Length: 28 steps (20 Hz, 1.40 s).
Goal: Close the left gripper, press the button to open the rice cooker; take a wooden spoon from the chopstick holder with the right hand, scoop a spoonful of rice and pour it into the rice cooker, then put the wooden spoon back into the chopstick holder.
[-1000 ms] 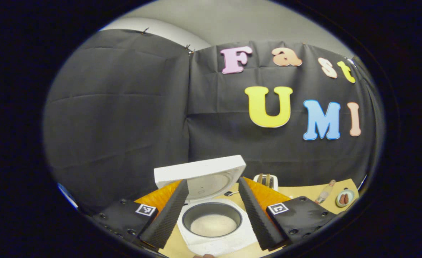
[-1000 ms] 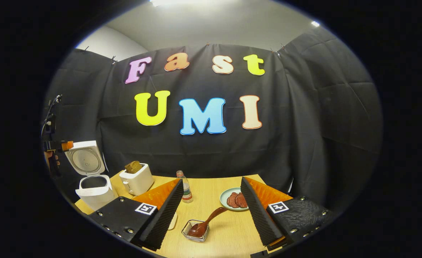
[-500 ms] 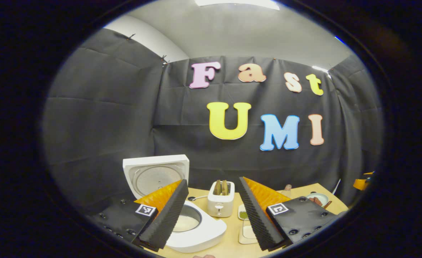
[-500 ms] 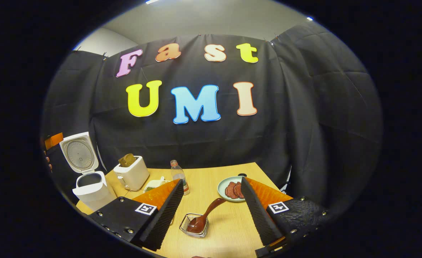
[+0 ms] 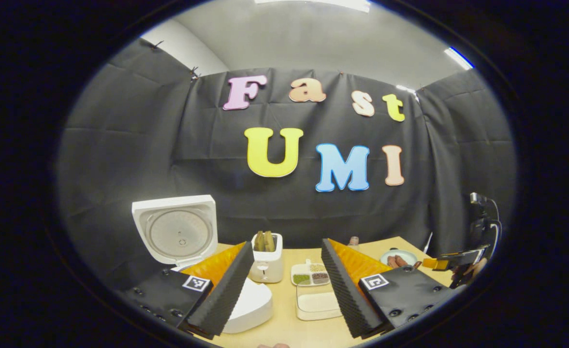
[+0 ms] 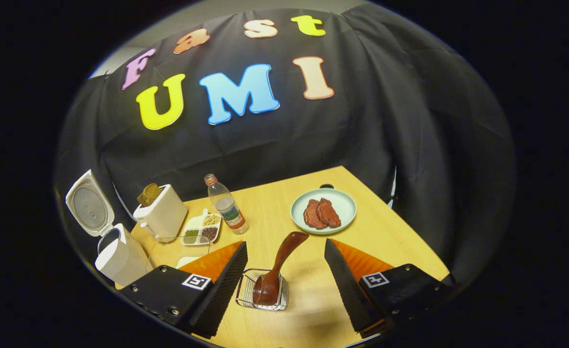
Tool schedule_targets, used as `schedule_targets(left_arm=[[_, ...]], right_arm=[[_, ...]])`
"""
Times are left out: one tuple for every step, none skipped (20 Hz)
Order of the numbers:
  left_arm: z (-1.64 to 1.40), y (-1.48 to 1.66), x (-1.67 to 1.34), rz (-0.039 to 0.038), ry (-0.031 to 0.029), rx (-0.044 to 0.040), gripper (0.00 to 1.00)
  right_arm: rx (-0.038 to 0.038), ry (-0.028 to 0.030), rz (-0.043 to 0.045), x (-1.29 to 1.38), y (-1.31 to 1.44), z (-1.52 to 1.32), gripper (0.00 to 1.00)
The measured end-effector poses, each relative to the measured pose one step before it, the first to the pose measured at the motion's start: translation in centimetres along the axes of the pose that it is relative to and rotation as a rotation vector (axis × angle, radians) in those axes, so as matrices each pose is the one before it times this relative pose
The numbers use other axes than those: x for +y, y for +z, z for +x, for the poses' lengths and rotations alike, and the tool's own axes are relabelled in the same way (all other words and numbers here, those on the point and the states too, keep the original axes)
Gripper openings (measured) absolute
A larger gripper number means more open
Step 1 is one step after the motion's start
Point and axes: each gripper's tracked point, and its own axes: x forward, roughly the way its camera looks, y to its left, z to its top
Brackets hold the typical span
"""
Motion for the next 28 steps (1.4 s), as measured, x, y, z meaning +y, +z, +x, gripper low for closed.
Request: schedule_targets(left_arm=[[-0.071,-0.186,0.13,0.00103,0.01179,0.01417,0.96],[-0.02,-0.035,-0.097,-0.00241,0.01087,0.01031,0.96],[0.174,-0.044,-0.043,-0.00148,0.01059,0.00462,0.96],[0.069,0.082,0.063,-0.00063,0.01592,0.00334,0.96],[0.157,0.045,-0.015,-0.00513,0.01344,0.00462,0.96],[0.379,-0.1,-0.065,-0.0088,0.01037,0.0067,0.96],[0.364,-0.284,-0.065,-0.00945,0.01225,0.0115,0.96],[0.24,-0.233,-0.09,-0.01206,0.01171,0.01246,0.96],[0.105,-0.219,-0.022,-0.01151,0.01642,0.00759,0.96],[0.176,-0.09,-0.17,-0.01363,0.0093,0.00515,0.96],[0.027,-0.345,-0.409,-0.00935,0.00573,0.00863,0.97],[0.152,-0.219,-0.188,-0.00088,0.00091,0.01075,0.96],[0.203,-0.24,-0.222,0.00727,-0.00031,0.00794,0.96],[-0.139,0.085,-0.157,0.01188,0.00264,-0.00132,0.96],[-0.062,0.307,0.083,0.00745,0.00636,-0.0068,0.98],[-0.157,0.274,-0.193,0.00141,-0.00019,-0.00823,0.96],[-0.004,0.277,-0.142,0.0002,-0.00301,-0.01143,0.98],[-0.064,0.08,-0.019,0.00173,-0.00466,-0.0136,0.96],[0.023,-0.026,-0.111,-0.00187,-0.0093,-0.00518,0.98],[-0.121,-0.159,-0.105,0.00082,-0.00947,-0.00282,0.96],[-0.003,-0.075,0.19,0.0072,-0.0053,-0.00469,0.96],[-0.076,-0.147,0.258,0.00968,-0.002,-0.00292,0.96],[-0.035,-0.211,0.196,0.00857,-0.00208,-0.00128,0.96],[-0.101,-0.283,0.257,0.0108,-0.00347,-0.0051,0.96],[-0.02,0.088,0.101,0.009,-0.01269,-0.01083,0.97],[-0.118,-0.175,0.039,0.00056,-0.01279,-0.00799,0.96],[-0.052,-0.241,0.363,-0.0016,-0.00376,0.00041,0.96],[-0.053,-0.365,0.494,-0.00272,-0.00319,0.0059,0.97]], right_arm=[[0.02191,-0.0032,0.01893,-0.225,-0.574,1.467,0.97],[0.02039,-0.00237,0.01334,-0.145,-0.219,1.28,0.95],[0.01303,0.00614,0.00704,0.105,-0.077,1.206,0.94],[0.0118,0.00311,-0.005,0.065,-0.177,1.166,0.94],[0.01674,-0.00277,-0.00579,-0.193,-0.414,1.171,0.94],[0.01557,0.00807,0.00371,0.071,-0.308,0.89,0.94],[0.02192,0.00744,0.00765,0.105,-0.649,0.917,0.94],[0.01238,0.00744,0.00742,0.056,-0.432,0.422,0.89],[0.00495,0.00556,0.00323,0.173,-0.334,0.278,0.86],[0.00511,0.0066,-0.00448,-0.008,-0.269,0.317,0.8],[-0.01075,0.03862,0.00312,0.521,-0.004,0.246,0.72],[-0.00636,0.00993,0.01159,0.187,0.134,-0.244,0.5],[0.0033,0.05078,0.0233,0.933,0.02,-0.614,0.28],[0.01634,0.01183,0.00229,0.736,-0.205,-0.209,0.18],[-0.0077,0.00745,-0.00333,0.456,0.175,-0.538,0.18],[-0.00621,0.01416,-0.01505,0.687,0.0,-0.456,0.1],[-0.01034,0.01436,-0.01566,0.836,0.454,-0.485,0.1],[-0.00987,0.00007,-0.0064,0.416,0.697,-0.6,0.09],[-0.01576,0.00314,0.00527,0.396,0.946,-0.899,0.1],[-0.02809,0.00448,-0.00396,0.49,1.346,-0.886,0.09],[-0.02343,0.01413,-0.01115,0.684,1.281,-0.966,0.09],[-0.0217,0.02324,-0.021,0.997,1.267,-0.807,0.09],[-0.01926,0.02056,-0.02381,0.986,1.157,-0.571,0.09],[-0.02175,0.01827,-0.01876,1.022,1.38,-0.371,0.09],[-0.0208,0.02255,-0.01684,1.111,1.255,-0.187,0.09],[-0.01874,0.02608,-0.01467,1.353,1.057,0.167,0.09],[-0.0109,0.02953,-0.01681,1.429,0.618,0.295,0.09],[-0.00568,0.02305,-0.02258,1.297,0.212,0.696,0.09]])
